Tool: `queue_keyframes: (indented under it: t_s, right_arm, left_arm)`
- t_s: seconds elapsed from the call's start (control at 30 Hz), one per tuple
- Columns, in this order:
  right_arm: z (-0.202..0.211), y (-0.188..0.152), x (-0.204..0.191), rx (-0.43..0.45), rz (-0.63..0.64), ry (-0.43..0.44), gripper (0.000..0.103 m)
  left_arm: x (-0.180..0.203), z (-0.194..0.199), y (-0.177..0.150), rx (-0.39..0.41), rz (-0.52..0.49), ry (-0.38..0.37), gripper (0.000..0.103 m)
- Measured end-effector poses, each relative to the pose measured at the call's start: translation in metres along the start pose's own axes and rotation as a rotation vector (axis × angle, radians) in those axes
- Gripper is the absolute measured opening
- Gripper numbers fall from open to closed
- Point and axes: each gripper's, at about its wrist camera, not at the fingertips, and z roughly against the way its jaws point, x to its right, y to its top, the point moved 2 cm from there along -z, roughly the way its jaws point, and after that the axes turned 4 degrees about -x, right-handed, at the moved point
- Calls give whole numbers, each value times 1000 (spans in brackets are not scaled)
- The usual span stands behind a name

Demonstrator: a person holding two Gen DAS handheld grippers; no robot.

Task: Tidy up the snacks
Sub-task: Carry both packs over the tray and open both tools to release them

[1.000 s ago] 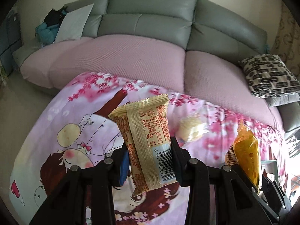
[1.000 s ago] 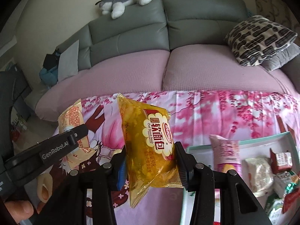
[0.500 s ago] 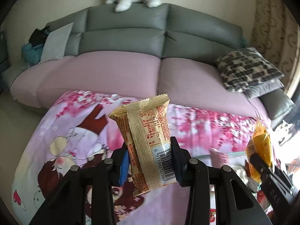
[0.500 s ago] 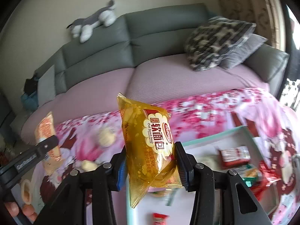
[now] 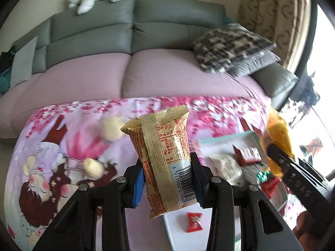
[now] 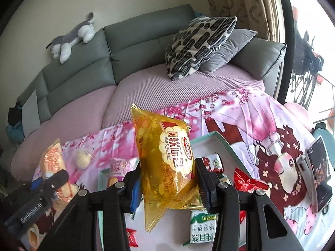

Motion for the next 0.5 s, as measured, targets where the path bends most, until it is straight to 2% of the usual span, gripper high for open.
queue_keyframes:
  t_s: [0.1, 0.5]
  right_arm:
    - [-3, -8, 3, -37, -16, -12, 48]
    - [-24, -20, 8, -128, -18, -7, 48]
  left_arm:
    - [12, -5, -8, -30, -17, -36, 41]
    - [36, -28, -31, -140, -74, -44, 41]
